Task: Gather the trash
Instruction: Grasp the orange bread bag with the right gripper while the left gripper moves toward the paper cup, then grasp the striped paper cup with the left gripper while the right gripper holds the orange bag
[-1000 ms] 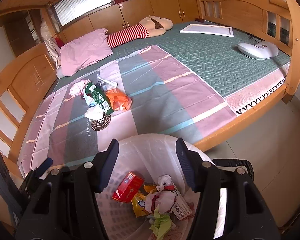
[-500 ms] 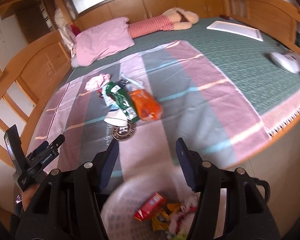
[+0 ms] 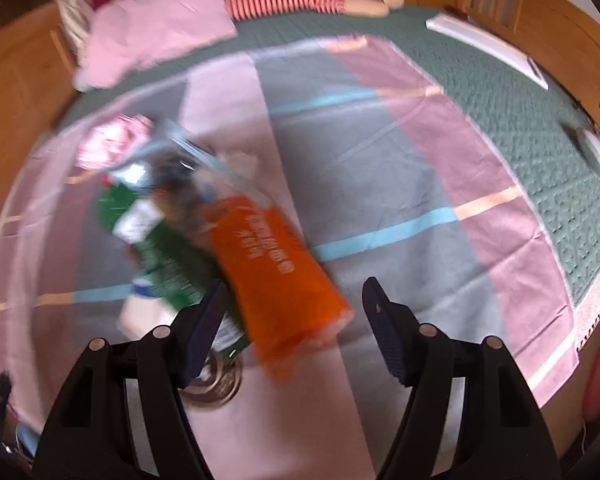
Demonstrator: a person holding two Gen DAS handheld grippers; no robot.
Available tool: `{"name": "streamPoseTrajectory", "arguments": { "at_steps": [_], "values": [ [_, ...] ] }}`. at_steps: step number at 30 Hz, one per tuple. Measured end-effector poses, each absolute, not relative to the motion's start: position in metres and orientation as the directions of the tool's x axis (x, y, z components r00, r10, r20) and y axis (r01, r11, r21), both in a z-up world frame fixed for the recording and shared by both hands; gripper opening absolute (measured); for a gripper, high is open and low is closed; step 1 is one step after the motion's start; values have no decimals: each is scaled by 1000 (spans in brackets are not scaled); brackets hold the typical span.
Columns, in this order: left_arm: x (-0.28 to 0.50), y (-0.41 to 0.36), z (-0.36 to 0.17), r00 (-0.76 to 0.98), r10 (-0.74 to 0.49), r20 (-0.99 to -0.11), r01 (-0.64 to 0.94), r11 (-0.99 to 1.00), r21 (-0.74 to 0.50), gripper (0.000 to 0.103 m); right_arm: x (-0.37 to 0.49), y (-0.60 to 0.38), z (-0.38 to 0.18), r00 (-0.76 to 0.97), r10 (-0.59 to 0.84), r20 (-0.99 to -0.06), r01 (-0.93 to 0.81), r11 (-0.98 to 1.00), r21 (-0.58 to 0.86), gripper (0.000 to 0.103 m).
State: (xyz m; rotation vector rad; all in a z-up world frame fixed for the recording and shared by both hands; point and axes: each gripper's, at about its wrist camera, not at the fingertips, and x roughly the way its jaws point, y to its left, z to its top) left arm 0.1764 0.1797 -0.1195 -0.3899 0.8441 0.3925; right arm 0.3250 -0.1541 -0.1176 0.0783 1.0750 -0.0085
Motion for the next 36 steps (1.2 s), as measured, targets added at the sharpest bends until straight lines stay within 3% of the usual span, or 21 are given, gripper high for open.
{"name": "streamPoseTrajectory", "arguments": {
  "at_steps": [4,10,23,36],
  "values": [
    [177,189,-127,574,146,-806,-511,833,-213,96,338,-153,-139,428,90,-899,63,990,129,68],
    [174,191,-128,561,169,-810,-548,810,-211,96,326,-120,-131,451,79,-889,-49,997,64,55],
    [171,196,-132,543,164,-824,-576,786,-223,96,274,-38,-105,388,343,-855,-272,929,250,54],
    [172,195,-134,535,168,-828,-572,793,-209,96,261,-76,-99,469,234,-852,-215,966,147,54]
  ]
}}
